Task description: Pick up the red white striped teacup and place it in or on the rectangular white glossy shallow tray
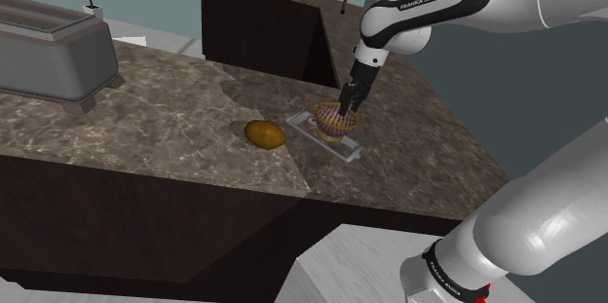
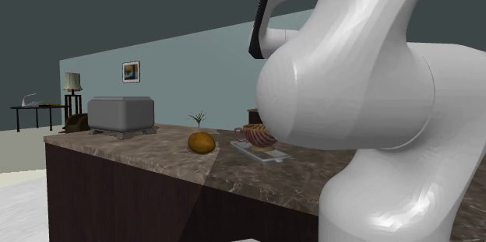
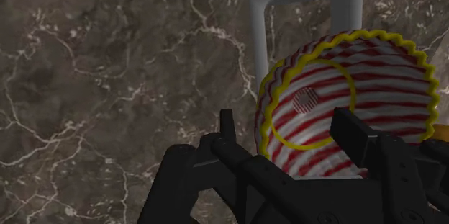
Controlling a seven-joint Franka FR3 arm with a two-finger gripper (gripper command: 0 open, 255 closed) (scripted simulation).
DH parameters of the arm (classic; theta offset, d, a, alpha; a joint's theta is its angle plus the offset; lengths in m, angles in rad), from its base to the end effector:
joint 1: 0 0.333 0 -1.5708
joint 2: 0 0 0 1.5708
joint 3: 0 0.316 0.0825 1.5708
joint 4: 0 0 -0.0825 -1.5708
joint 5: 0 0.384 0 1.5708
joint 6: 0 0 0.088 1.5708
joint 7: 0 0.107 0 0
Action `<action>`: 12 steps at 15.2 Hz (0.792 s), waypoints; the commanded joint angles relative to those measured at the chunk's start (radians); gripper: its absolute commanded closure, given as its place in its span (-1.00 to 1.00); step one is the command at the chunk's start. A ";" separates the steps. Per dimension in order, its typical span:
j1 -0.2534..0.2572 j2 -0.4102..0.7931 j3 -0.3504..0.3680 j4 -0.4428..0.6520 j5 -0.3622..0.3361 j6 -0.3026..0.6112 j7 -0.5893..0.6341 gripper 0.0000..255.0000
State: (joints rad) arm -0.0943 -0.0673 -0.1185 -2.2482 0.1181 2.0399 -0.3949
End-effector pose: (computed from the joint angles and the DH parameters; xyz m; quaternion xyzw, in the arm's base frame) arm 0.4855 -0.0985 0.3833 -0.9942 -0.0607 0.0511 0.0732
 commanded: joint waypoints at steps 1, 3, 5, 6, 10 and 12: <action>0.001 0.000 0.001 -0.001 0.000 -0.001 0.000 -1.00; 0.000 0.000 0.000 -0.001 0.000 -0.001 0.000 -1.00; -0.001 -0.006 0.000 0.025 -0.003 -0.033 0.003 -1.00; -0.002 -0.015 -0.002 0.050 -0.006 -0.067 0.005 -1.00; -0.005 -0.027 -0.005 0.099 -0.011 -0.127 0.008 -1.00; -0.005 -0.027 -0.005 0.099 -0.011 -0.127 0.008 -1.00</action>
State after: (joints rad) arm -0.0992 -0.0928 -0.1231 -2.1494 0.1070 1.9143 -0.3873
